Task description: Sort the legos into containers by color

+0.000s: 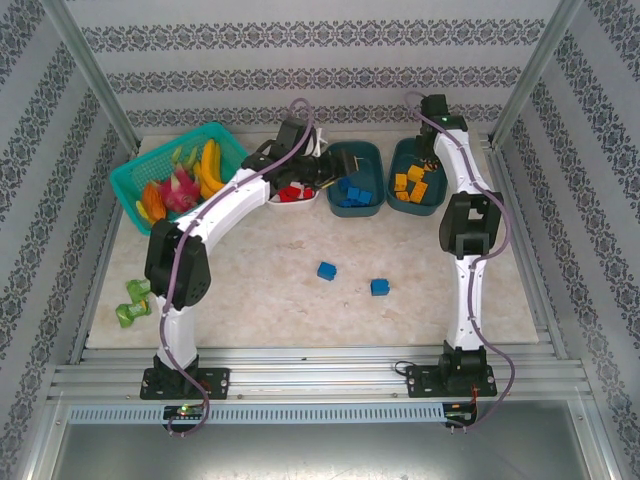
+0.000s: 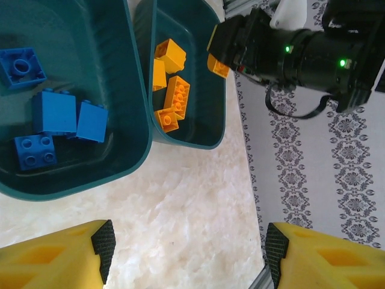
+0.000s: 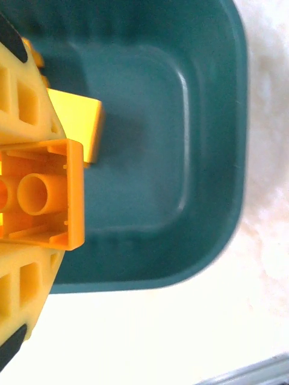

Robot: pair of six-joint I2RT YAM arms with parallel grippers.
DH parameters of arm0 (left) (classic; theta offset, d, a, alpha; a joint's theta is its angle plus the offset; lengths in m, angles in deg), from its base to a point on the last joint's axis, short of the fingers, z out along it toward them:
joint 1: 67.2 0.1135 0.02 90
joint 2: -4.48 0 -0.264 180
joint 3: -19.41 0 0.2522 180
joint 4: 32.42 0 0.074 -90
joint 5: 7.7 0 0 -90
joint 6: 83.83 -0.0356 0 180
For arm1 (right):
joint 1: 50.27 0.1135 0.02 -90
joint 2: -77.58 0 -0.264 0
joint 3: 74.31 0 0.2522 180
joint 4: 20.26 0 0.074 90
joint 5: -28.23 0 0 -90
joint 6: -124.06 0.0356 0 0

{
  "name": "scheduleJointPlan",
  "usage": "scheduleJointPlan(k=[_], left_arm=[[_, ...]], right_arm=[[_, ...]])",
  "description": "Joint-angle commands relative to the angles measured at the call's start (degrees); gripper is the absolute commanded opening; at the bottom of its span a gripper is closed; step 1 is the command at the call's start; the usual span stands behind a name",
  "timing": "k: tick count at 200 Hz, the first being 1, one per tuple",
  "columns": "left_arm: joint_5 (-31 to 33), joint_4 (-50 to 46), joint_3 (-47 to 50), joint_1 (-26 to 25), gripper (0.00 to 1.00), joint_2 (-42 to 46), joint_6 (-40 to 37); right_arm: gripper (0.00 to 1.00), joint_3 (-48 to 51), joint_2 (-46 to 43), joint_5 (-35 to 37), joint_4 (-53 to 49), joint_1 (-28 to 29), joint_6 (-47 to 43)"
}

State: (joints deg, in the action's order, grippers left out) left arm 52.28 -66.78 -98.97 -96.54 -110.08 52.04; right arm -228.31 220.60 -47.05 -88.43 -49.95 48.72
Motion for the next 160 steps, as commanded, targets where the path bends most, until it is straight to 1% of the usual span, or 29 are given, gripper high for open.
scheduleJointPlan(k=[1,43,55,65,75,101,125,147,160], left_arm=[[-0.2,2.0,-2.3,-0.7,0.69,-0.9,-0.3],[0.5,1.5,-2.3,-0.8,0.69,-1.4,-0.2],[0.5,1.4,-2.2,-0.8,0.69,-1.4,-0.3],[0.5,1.3,-2.2,-0.8,0.69,-1.4,-0.1],[0.6,1.2,-2.2,-0.9,0.69,-1.4,-0.2],[0.7,1.0,-2.0,-0.8,0.69,-1.2,-0.2],[0.7,0.4,-1.3,-0.8,0.69,-0.2,-0.8],[1.2,-0.8,-0.3,-0.8,0.69,1.6,-1.6],[2.0,-1.7,0.9,-0.8,0.69,3.1,-2.3]], right_arm=[[0.28,-5.3,4.0,3.9,-2.7,-0.4,-2.2],[0.29,-8.1,7.8,3.3,-2.1,-0.9,-1.8],[0.3,-8.5,8.4,2.9,-2.2,-0.9,-1.6],[0.34,-8.6,8.7,2.8,-2.3,-0.7,-1.4],[0.4,-8.5,9.1,2.7,-2.5,-0.5,-1.3],[0.49,-8.3,9.6,2.0,-3.6,-0.3,-0.2],[0.59,-8.4,8.8,0.8,-4.2,-0.3,0.9],[0.65,-8.1,5.9,-0.6,-3.6,0.1,0.8],[0.65,-8.1,3.4,-1.3,-2.9,0.7,0.3]])
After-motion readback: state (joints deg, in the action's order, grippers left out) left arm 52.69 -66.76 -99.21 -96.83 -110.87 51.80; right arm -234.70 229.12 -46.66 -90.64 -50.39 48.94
